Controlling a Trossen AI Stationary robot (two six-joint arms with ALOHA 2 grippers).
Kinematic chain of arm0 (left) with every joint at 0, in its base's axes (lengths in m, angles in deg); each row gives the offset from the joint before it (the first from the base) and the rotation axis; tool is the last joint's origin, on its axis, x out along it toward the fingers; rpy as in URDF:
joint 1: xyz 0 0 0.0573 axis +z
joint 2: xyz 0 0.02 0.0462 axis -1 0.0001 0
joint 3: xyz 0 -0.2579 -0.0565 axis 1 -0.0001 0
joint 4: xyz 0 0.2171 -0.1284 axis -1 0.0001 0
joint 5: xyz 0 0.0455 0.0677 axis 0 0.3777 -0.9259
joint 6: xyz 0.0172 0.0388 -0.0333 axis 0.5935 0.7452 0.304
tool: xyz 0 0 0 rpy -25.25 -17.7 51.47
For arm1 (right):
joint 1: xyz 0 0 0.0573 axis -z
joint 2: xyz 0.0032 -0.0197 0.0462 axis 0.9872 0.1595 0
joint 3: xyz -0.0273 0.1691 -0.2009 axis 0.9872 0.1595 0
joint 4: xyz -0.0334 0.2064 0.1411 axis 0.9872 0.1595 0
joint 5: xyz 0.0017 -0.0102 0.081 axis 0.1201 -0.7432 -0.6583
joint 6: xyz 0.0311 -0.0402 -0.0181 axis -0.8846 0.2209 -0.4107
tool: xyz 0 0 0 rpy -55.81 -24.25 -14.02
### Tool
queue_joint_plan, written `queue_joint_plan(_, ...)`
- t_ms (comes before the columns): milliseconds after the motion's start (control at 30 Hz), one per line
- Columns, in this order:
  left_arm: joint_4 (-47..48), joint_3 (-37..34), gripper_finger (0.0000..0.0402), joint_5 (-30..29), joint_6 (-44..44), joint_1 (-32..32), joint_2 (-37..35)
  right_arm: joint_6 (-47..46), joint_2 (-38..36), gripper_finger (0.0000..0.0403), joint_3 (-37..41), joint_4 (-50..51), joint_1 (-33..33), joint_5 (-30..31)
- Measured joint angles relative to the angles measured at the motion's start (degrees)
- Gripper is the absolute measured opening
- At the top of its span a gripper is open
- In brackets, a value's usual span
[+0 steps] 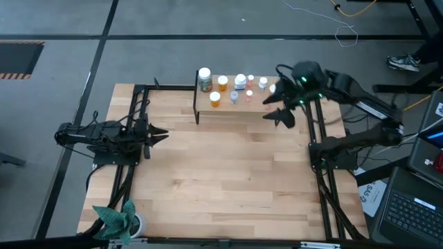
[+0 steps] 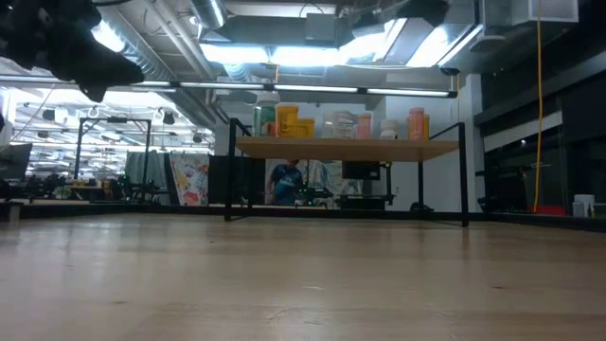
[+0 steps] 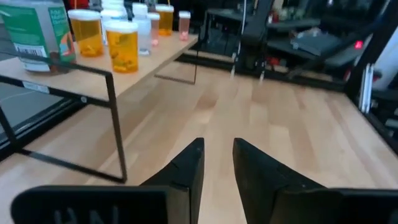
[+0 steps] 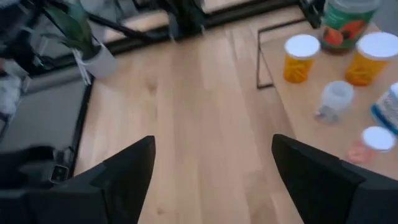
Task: Pick and place medicine bottles onto shelf by color
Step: Return to Home Position
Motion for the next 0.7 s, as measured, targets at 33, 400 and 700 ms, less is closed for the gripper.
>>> queue_joint_plan(33, -1.76, -0.77, 0.0080, -0.02, -0.28, 0.00, 0.03, -1.06, -2.59, 0.0324, 3.52, -2.96, -0.72, -0.03)
queue_joint_plan(400, -27.44, -14.28, 0.0080, 5.94, 3.89, -0.02, 0.05, -11.04, -24.11, 0.0324, 34.73, -26.77, -8.09, -0.01)
queue_joint_plan(700, -25.87, -14.27, 0.0080, 1.89, 2.17, 0.00, 0.26, -9.72, -34.52, 0.0324, 49.84, -44.07, -12.57, 0.02)
